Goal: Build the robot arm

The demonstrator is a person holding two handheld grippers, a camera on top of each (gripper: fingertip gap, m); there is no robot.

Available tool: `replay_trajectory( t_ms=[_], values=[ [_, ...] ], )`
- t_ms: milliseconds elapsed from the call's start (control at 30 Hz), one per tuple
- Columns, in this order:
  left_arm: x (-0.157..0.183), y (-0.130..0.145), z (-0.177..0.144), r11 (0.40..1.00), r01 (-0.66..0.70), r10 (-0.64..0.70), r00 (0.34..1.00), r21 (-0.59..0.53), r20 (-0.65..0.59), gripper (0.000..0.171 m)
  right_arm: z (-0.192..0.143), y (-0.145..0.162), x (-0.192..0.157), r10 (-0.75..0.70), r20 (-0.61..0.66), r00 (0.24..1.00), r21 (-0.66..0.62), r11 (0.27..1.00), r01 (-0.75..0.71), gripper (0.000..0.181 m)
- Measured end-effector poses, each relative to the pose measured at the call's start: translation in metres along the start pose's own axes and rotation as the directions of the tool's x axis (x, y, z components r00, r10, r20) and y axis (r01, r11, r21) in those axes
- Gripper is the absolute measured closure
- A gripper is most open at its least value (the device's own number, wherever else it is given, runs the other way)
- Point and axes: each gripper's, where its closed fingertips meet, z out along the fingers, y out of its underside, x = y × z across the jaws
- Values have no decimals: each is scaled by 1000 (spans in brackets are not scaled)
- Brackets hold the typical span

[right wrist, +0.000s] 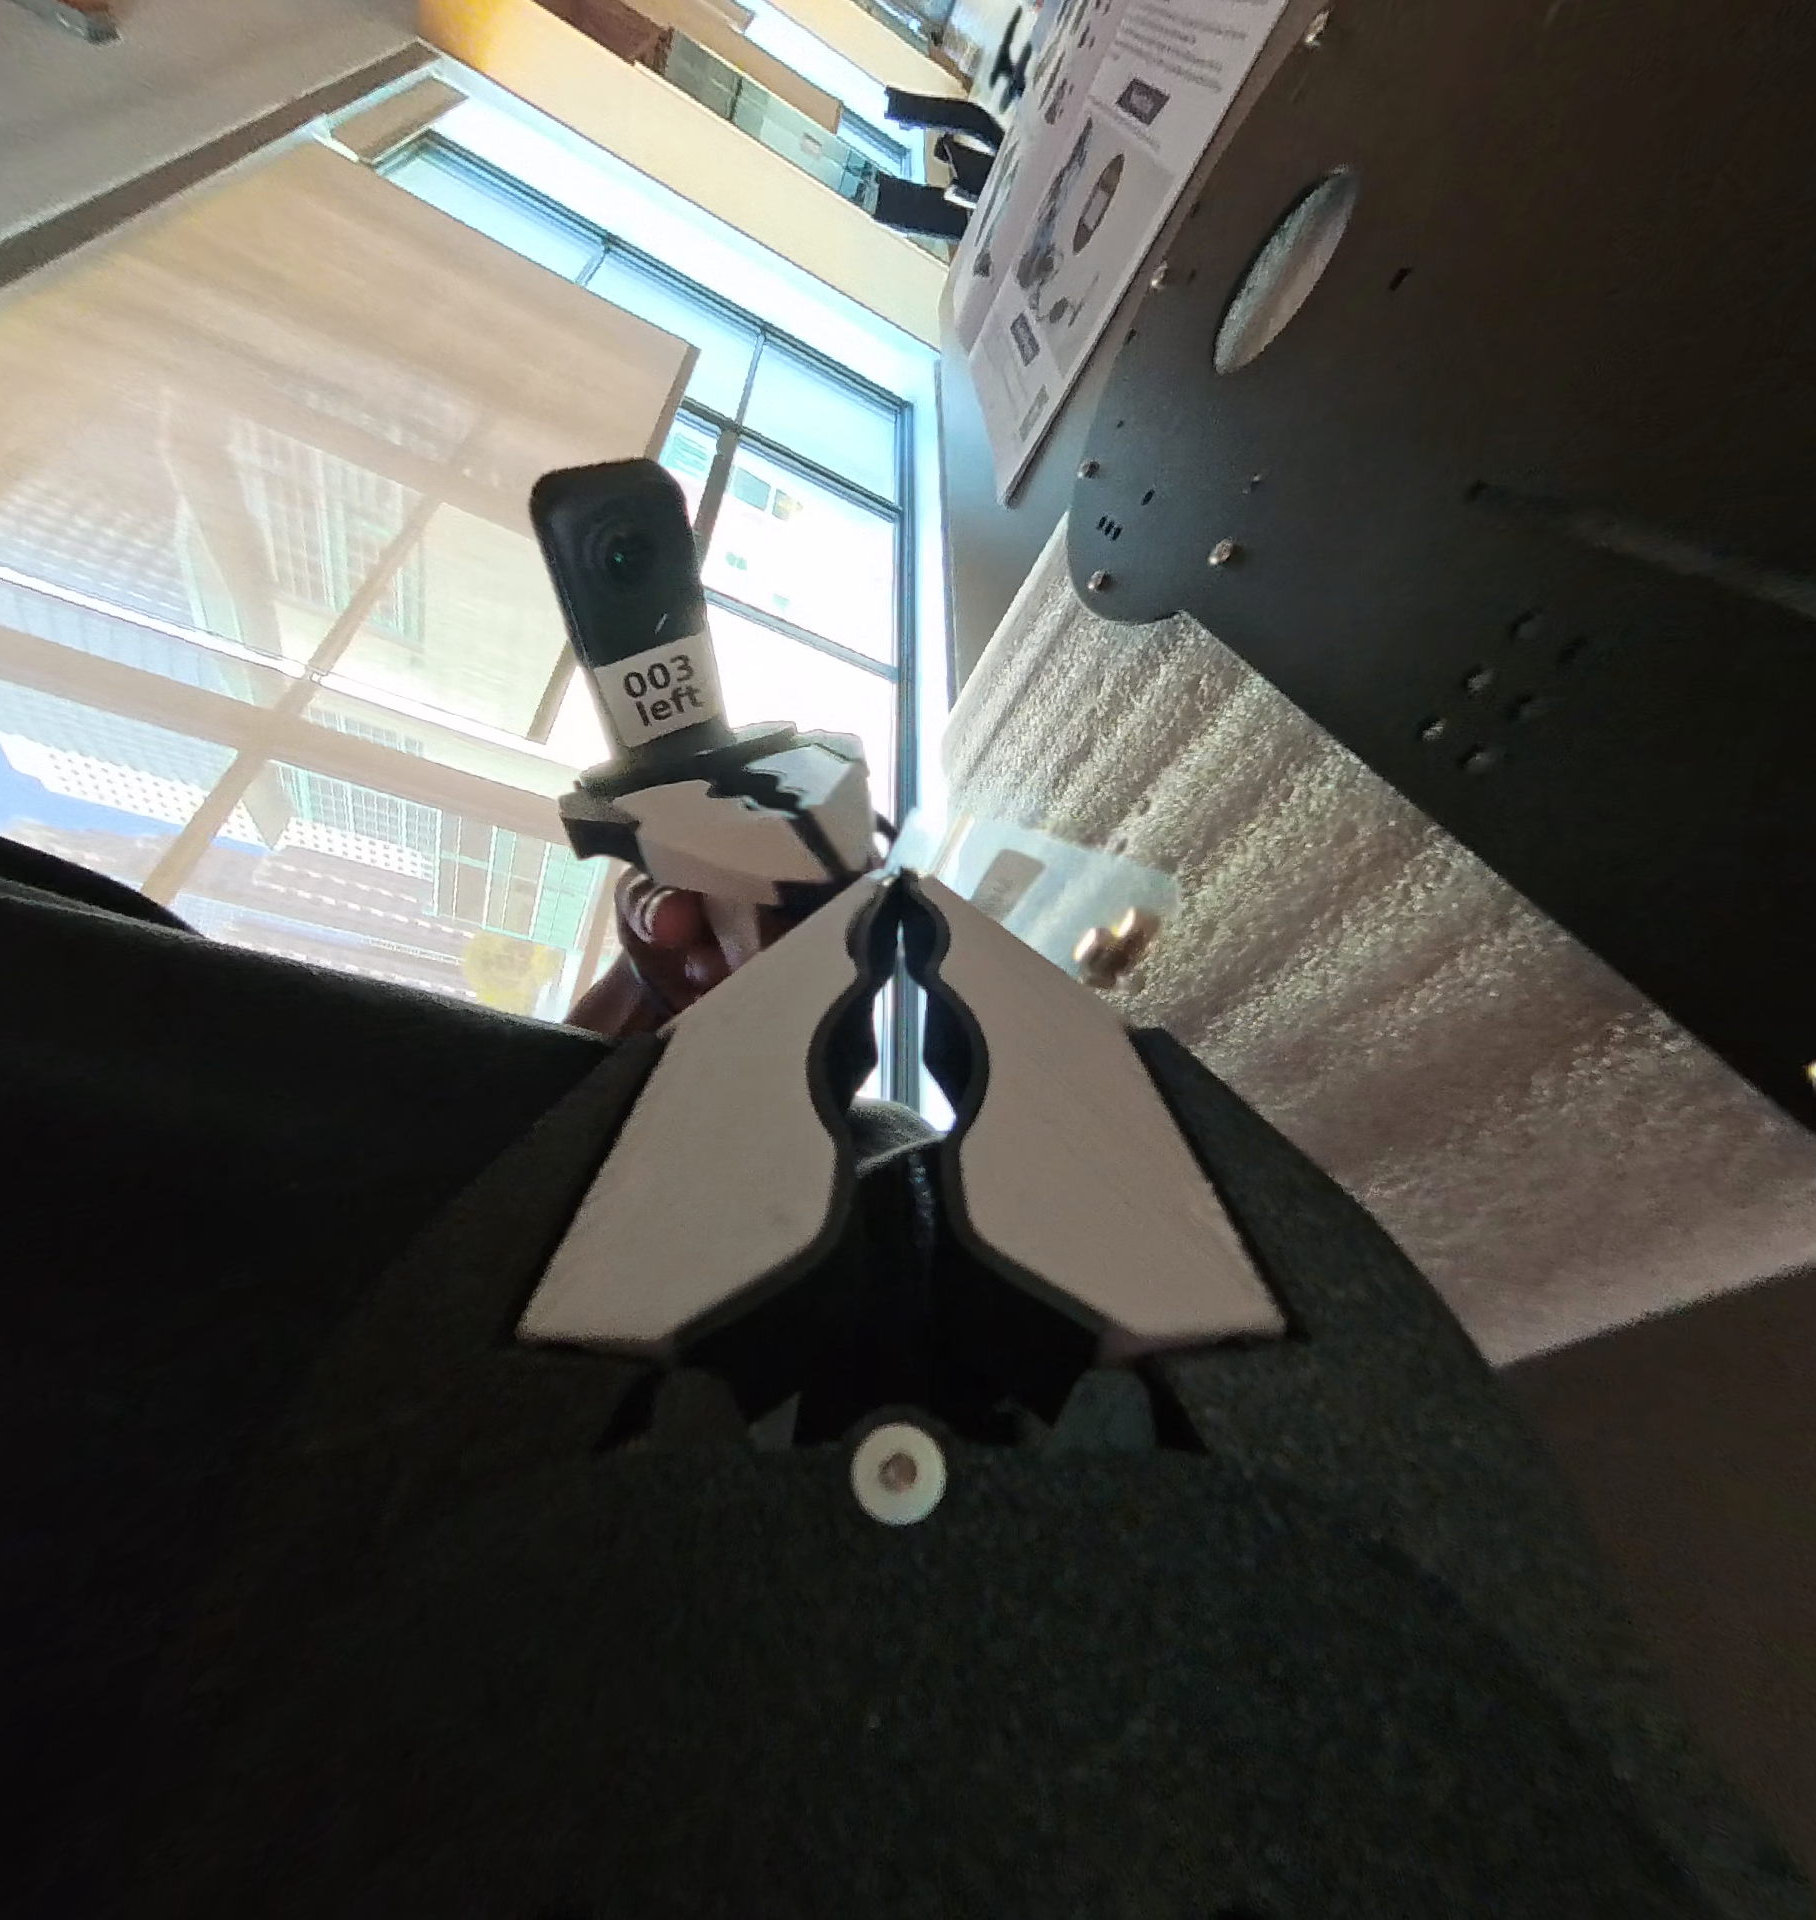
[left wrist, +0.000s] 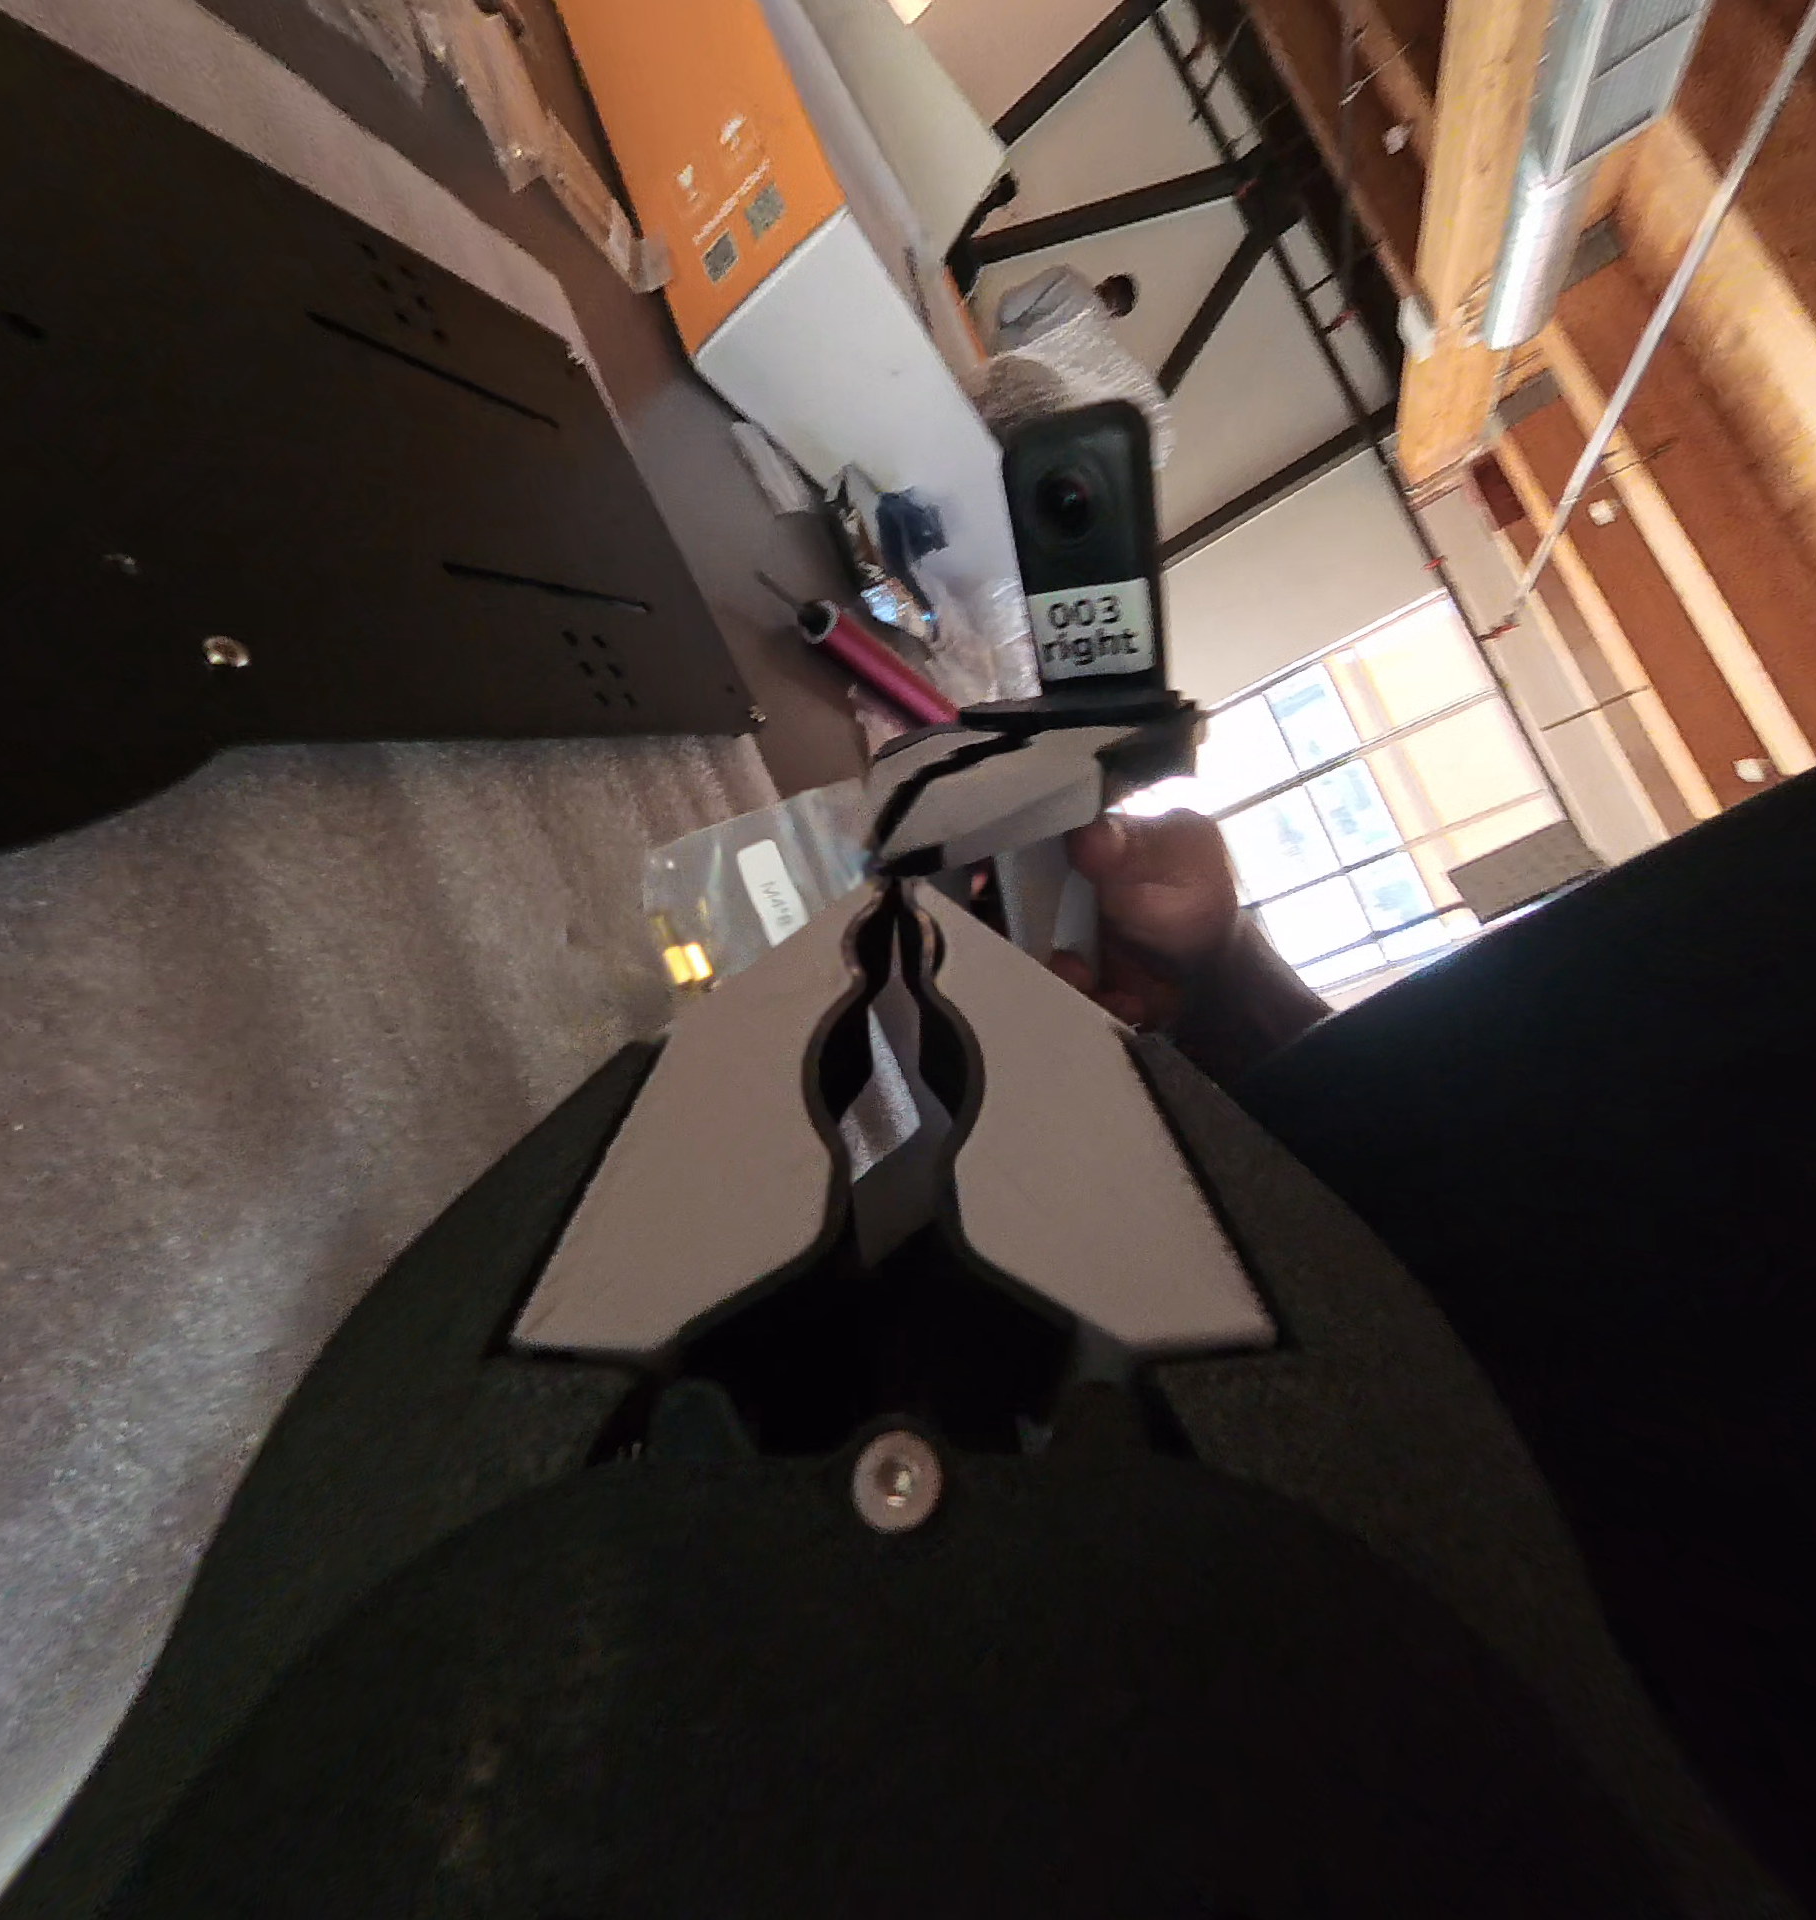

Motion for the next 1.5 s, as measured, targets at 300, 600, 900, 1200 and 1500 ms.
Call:
replay_trajectory(
  t_ms=[300, 600, 900, 1200, 1500],
  values=[
    [0, 2, -3, 996, -73, 75, 997, -42, 32, 151, 0, -1, -12, 26, 90, 996, 21, 999, -28, 181],
    [6, 1, -1, 999, -42, 41, 999, -31, -31, 161, 3, 0, -16, 3, 103, 995, 6, 1000, -3, 181],
    [6, 5, 0, 999, -28, 27, 999, -36, -32, 165, 0, 4, -14, -16, 81, 997, -14, 1000, 17, 181],
    [-2, 44, 15, 951, -214, 239, 967, -224, 92, 171, -19, 39, 5, 32, -77, 997, -27, 999, -35, 181],
    [-7, 70, 25, 851, -354, 433, 891, -388, 136, 171, -32, 63, 19, 134, -218, 967, 15, 991, -134, 181]
  ],
)
